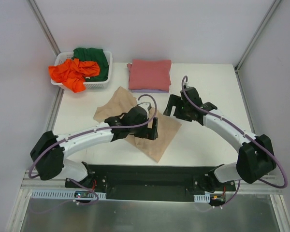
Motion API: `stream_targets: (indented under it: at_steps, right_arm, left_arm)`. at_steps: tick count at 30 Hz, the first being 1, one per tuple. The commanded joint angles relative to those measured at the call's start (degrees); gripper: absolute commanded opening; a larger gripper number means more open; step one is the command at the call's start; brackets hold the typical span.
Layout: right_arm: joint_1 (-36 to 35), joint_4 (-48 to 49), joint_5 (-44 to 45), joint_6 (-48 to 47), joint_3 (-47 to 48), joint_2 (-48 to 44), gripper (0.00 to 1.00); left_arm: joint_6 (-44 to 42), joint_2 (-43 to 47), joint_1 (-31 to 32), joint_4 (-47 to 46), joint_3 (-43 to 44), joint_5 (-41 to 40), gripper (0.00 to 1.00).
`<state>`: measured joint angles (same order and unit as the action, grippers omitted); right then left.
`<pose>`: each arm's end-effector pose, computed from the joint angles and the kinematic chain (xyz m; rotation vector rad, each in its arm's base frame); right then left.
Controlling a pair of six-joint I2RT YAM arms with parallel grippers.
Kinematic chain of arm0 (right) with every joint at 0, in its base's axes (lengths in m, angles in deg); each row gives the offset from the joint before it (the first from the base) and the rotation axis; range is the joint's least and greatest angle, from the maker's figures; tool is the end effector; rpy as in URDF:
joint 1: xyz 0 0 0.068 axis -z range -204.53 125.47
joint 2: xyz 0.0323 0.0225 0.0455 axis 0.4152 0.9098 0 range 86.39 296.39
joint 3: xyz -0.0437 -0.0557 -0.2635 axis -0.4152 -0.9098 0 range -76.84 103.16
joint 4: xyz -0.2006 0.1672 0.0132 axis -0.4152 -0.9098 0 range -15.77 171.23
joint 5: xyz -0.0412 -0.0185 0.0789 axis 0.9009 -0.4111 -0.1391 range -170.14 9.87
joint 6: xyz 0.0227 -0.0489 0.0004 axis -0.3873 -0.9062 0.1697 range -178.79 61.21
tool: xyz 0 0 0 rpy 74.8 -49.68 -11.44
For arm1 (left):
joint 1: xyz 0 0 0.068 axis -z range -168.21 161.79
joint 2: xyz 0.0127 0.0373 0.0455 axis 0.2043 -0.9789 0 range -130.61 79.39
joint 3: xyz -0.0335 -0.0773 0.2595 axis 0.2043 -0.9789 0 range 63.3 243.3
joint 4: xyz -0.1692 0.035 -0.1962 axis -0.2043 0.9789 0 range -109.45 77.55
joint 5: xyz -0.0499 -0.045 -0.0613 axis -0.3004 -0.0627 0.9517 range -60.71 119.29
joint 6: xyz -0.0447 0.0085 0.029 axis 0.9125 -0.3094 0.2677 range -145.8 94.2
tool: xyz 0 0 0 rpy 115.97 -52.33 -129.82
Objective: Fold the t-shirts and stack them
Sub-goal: Fold the folded rectangular tshirt in 1/3 of the way
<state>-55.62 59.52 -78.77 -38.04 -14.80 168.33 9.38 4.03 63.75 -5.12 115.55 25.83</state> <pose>0.2709 0.1623 0.2752 -0.1979 2.3280 0.4340 0.1800 -0.2265 0.2614 0.3060 2.3134 -0.7431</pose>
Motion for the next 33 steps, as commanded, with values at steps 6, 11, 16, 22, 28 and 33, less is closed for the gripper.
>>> stream_targets:
  at_steps: [6,11,16,22,28,33]
  right_arm:
    - [3.05,8.71,-11.47,0.69,-8.51,-2.13,0.96]
    - [4.28,8.62,-10.33,0.52,-10.88,-3.62,0.96]
    - [7.09,8.09,-9.89,1.22,-13.69,-5.99,0.96]
    - [11.22,7.92,-7.96,2.71,-18.79,-14.76,0.96]
    - [14.39,5.72,-3.56,3.59,-24.33,-24.70,0.96]
    - [15.89,6.07,-6.72,2.80,-25.92,-26.65,0.96]
  left_arm:
    - [-1.69,-9.46,0.16,-0.53,0.76,0.32,0.99]
    - [-0.37,-9.46,-2.83,1.58,-2.76,-4.88,0.99]
    - [-0.55,-7.80,-3.71,4.74,-2.77,-10.76,0.99]
    - [-1.25,-1.48,-3.89,8.17,-0.14,-15.95,0.99]
    - [-3.88,1.88,1.19,8.17,4.52,-11.75,0.99]
    - [-11.18,-7.94,14.28,7.73,12.95,-8.76,0.99]
